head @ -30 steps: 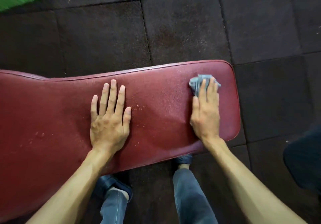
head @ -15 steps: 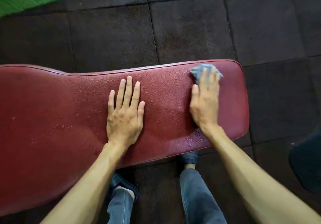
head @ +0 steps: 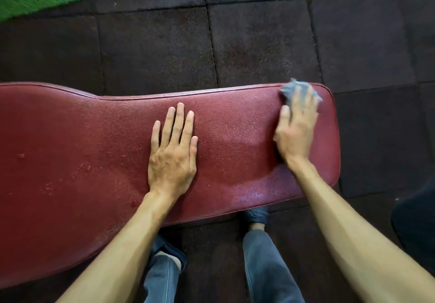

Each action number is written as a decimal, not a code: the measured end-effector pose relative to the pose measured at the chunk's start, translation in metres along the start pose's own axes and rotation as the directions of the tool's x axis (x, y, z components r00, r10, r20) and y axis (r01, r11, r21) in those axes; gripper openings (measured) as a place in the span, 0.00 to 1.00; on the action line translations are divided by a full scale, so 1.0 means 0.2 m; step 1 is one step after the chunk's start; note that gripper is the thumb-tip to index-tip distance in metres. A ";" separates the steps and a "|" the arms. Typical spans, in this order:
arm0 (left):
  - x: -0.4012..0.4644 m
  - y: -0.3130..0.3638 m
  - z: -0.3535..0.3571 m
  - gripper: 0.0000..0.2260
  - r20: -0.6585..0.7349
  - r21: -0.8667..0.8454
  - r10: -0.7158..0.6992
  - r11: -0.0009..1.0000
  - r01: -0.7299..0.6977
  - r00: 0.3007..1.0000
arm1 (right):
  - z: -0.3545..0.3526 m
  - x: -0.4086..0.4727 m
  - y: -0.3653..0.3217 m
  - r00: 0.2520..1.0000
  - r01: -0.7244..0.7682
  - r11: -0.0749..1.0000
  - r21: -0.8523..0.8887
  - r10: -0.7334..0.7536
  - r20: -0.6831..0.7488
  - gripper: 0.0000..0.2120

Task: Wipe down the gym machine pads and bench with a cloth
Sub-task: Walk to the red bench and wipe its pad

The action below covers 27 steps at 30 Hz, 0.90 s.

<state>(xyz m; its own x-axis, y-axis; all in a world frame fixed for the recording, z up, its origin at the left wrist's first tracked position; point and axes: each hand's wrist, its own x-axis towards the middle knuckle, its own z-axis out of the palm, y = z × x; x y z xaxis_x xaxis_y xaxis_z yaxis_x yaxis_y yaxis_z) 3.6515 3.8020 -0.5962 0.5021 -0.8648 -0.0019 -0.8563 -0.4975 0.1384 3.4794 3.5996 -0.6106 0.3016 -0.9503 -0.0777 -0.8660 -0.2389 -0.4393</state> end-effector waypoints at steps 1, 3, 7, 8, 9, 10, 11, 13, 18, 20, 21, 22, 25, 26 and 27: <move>0.00 0.00 0.00 0.23 -0.007 -0.003 0.005 1.000 -0.005 1.000 | 0.05 -0.02 -0.11 0.996 0.085 0.996 -0.013 -0.085 0.018 0.26; 0.01 0.00 -0.01 0.23 -0.025 -0.048 0.001 0.999 -0.002 1.000 | 0.11 -0.21 -0.29 0.950 0.299 0.954 -0.026 -0.296 0.096 0.25; 0.01 -0.04 -0.03 0.21 -0.063 -0.203 0.014 0.979 -0.026 0.998 | 0.01 -0.66 -0.09 0.736 0.639 0.770 0.005 -0.613 0.287 0.23; 0.01 -0.05 -0.03 0.21 -0.063 -0.218 0.017 0.976 -0.030 0.998 | -0.04 -0.71 0.04 0.680 0.702 0.711 -0.025 -0.660 0.319 0.23; 0.01 -0.04 -0.04 0.21 -0.065 -0.222 0.012 0.975 -0.026 0.998 | -0.09 -0.71 0.16 0.665 0.720 0.692 -0.054 -0.666 0.337 0.23; 0.01 -0.03 -0.04 0.21 -0.070 -0.219 0.003 0.976 -0.018 0.998 | -0.12 -0.68 0.24 0.700 0.687 0.723 -0.074 -0.630 0.336 0.24; 0.01 -0.02 -0.04 0.21 -0.075 -0.211 -0.006 0.977 -0.010 0.997 | -0.14 -0.63 0.28 0.767 0.606 0.791 -0.080 -0.555 0.323 0.24; 0.01 -0.01 -0.03 0.21 -0.079 -0.215 -0.017 0.977 0.000 0.997 | -0.10 -0.47 0.19 0.917 0.341 0.936 -0.083 -0.312 0.250 0.25; 0.02 -0.07 -0.07 0.20 -0.113 -0.462 -0.057 0.887 -0.002 0.992 | 0.15 -0.30 -0.41 0.966 0.234 0.972 -0.032 -0.229 0.123 0.25; 0.00 -0.14 -0.12 0.20 -0.139 -0.513 -0.140 0.857 0.049 0.980 | 0.19 -0.48 -0.54 0.905 0.371 0.927 0.054 -0.373 0.202 0.25; -0.02 -0.19 -0.15 0.20 -0.153 -0.509 -0.196 0.856 0.093 0.969 | 0.18 -0.57 -0.57 0.871 0.402 0.907 0.124 -0.421 0.253 0.25; -0.05 -0.25 -0.18 0.20 -0.167 -0.491 -0.247 0.860 0.137 0.954 | 0.16 -0.64 -0.57 0.836 0.415 0.886 0.206 -0.461 0.298 0.25; -0.14 -0.33 -0.25 0.21 -0.157 -0.438 -0.311 0.873 0.216 0.937 | 0.09 -0.67 -0.49 0.784 0.384 0.836 0.392 -0.520 0.340 0.23; -0.16 -0.30 -0.26 0.21 -0.138 -0.424 -0.299 0.879 0.216 0.944 | 0.07 -0.64 -0.45 0.816 0.359 0.841 0.405 -0.493 0.301 0.23; -0.18 -0.25 -0.26 0.22 -0.115 -0.411 -0.274 0.888 0.205 0.955 | 0.05 -0.61 -0.41 0.860 0.334 0.861 0.383 -0.445 0.251 0.23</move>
<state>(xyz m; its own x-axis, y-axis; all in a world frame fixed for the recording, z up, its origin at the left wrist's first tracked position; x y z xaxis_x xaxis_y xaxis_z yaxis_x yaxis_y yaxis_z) 3.6826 3.8605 -0.5520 0.7280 -0.6815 0.0744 -0.6081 -0.5918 0.5292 3.5170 3.7363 -0.5737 0.7447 -0.6604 -0.0963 -0.4926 -0.4466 -0.7469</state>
